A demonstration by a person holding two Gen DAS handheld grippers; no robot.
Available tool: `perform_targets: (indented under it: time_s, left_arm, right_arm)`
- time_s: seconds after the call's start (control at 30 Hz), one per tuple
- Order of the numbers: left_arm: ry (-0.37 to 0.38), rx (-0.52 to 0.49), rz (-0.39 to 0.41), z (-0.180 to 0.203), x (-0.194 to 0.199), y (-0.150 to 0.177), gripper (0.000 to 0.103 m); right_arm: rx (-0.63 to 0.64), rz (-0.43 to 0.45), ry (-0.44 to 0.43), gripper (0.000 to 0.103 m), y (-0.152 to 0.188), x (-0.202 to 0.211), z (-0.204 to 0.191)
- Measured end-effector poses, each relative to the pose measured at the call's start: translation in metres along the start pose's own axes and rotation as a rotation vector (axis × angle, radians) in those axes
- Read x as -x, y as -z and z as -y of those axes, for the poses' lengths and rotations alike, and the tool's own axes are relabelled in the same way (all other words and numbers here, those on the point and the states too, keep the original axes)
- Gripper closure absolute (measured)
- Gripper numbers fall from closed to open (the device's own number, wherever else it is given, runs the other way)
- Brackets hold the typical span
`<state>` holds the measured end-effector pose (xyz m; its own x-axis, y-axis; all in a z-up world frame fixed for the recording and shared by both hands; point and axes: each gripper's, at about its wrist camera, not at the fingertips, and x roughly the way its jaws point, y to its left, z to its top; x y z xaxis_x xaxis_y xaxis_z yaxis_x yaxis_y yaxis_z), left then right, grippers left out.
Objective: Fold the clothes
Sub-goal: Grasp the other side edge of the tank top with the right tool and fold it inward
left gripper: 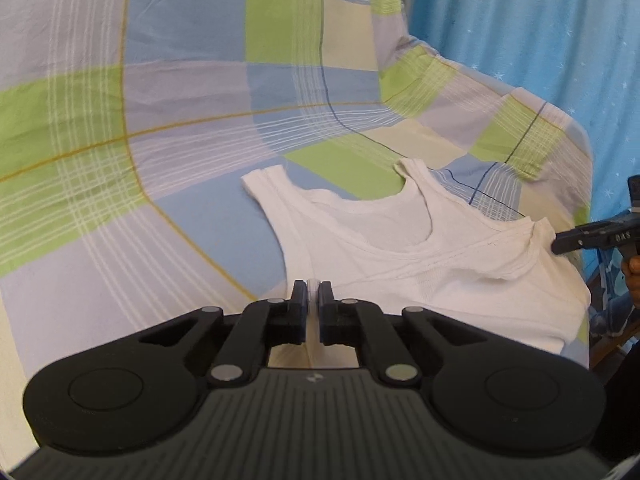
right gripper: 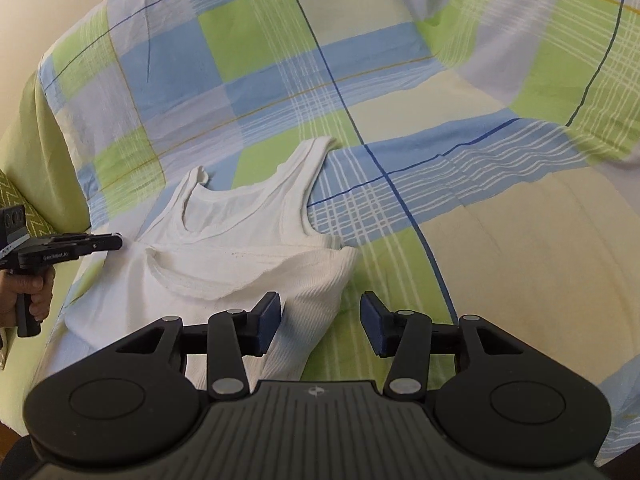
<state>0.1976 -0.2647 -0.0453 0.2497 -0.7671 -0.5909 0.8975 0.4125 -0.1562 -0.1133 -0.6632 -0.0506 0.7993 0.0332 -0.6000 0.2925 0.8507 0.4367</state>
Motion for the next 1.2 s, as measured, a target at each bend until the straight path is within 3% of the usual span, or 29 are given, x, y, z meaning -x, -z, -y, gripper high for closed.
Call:
perform_targets:
  time_s: [0.03,0.07,0.1,0.2,0.4,0.57,0.73,0.87,1.0,1.07,1.2]
  left_arm:
    - [0.002,-0.002,0.008,0.001,0.0,0.0,0.101]
    - [0.003,-0.004,0.016,0.001,0.001,0.0,0.101]
    - [0.005,-0.006,0.024,0.002,0.001,0.0,0.101]
    - [0.01,-0.012,0.047,0.004,0.003,0.0,0.101]
    - [0.026,0.025,0.111,0.003,0.026,-0.004,0.101]
    - [0.012,0.048,0.162,-0.006,0.031,-0.037,0.101]
    - [-0.039,0.019,0.141,-0.014,-0.001,-0.079,0.101]
    - [-0.077,0.017,0.097,-0.022,-0.042,-0.093,0.101]
    - [-0.121,0.041,0.039,-0.034,-0.082,-0.089,0.101]
    - [-0.139,0.087,0.021,-0.044,-0.096,-0.083,0.101]
    - [-0.161,0.112,0.037,-0.048,-0.088,-0.068,0.098]
  right_arm:
    - [-0.023,0.007,-0.006,0.058,-0.001,-0.001,0.002]
    - [-0.05,0.012,-0.008,0.071,-0.001,-0.001,0.005]
    - [-0.077,0.016,-0.009,0.091,-0.002,-0.001,0.008]
    - [-0.101,0.036,0.02,0.099,-0.002,0.01,0.008]
    - [-0.057,0.11,0.002,0.1,-0.008,0.043,-0.007]
    - [-0.009,0.181,-0.018,0.1,-0.051,0.046,-0.023]
    - [0.017,0.179,0.0,0.1,-0.1,0.002,-0.014]
    - [0.017,0.153,0.022,0.1,-0.121,-0.044,0.003]
    - [0.018,0.085,0.047,0.1,-0.123,-0.092,0.024]
    - [0.02,0.069,0.079,0.093,-0.12,-0.105,0.032]
    - [0.026,0.099,0.146,0.089,-0.107,-0.084,0.035]
